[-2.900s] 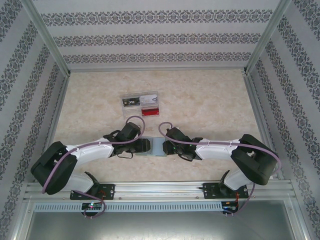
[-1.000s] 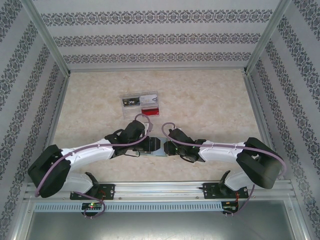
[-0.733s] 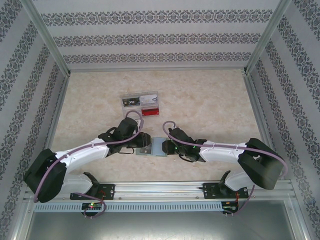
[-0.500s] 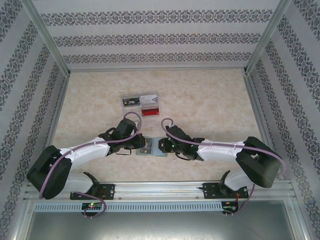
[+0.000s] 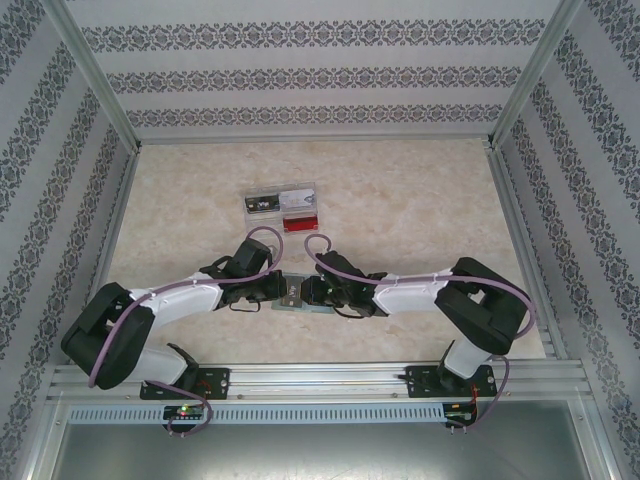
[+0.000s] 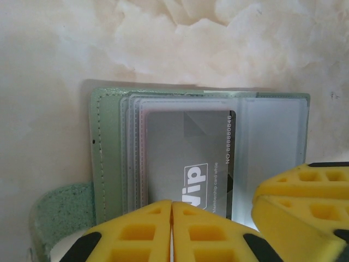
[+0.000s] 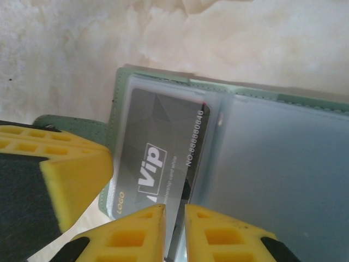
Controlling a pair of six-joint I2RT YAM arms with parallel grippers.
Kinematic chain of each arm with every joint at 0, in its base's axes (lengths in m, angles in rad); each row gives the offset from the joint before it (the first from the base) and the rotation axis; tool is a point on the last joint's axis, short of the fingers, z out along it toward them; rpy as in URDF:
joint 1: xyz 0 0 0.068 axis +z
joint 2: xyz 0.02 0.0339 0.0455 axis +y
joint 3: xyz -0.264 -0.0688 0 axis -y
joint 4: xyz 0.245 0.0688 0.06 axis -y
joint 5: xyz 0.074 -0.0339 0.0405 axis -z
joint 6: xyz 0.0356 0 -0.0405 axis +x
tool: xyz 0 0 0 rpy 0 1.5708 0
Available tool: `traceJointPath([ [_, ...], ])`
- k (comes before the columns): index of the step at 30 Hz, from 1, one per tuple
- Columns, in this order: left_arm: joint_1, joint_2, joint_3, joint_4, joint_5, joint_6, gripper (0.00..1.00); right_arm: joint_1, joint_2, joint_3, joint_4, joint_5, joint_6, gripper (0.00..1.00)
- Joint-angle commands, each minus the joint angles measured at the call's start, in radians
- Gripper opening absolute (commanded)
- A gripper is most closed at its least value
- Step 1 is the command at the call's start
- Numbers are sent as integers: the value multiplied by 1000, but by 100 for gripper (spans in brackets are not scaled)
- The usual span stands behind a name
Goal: Take the credit cards out of the card holder
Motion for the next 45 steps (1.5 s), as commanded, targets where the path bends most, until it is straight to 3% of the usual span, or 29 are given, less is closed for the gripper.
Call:
traceJointPath([
  [1, 11, 11, -18, 7, -1, 17, 10, 8, 25, 24, 39, -18, 40, 19],
  [25, 9, 56, -38, 36, 14, -13, 8, 8, 65, 16, 11, -4, 86, 20],
  [39, 8, 16, -50, 12, -18, -19, 7, 8, 38, 12, -36, 17, 104, 21],
  [45, 8, -26, -50, 20, 18, -26, 8, 8, 12, 33, -98, 27, 79, 21],
])
